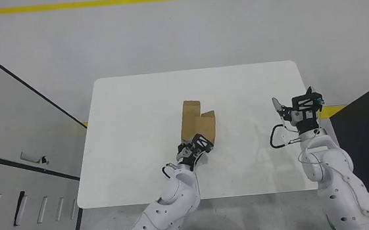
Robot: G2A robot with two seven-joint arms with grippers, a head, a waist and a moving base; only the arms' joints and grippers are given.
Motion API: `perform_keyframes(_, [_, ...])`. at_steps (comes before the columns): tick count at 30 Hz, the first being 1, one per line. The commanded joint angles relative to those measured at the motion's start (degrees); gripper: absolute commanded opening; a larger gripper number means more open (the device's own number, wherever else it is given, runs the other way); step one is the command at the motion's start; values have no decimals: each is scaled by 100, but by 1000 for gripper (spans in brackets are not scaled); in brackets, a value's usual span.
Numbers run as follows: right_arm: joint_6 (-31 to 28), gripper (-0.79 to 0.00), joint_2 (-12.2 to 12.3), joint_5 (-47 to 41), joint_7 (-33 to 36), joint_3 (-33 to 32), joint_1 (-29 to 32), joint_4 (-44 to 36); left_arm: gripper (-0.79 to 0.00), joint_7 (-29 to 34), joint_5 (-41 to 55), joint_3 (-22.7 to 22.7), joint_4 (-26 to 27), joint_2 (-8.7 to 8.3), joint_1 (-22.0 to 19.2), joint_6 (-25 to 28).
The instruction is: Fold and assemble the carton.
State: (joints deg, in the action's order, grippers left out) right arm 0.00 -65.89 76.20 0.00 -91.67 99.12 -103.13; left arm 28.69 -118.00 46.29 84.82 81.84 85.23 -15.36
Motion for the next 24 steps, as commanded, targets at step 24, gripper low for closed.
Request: perform_keyframes(24, [0,0,0,0,0,0,0,0,-785,-281,-362,876,2201,-339,635,2381])
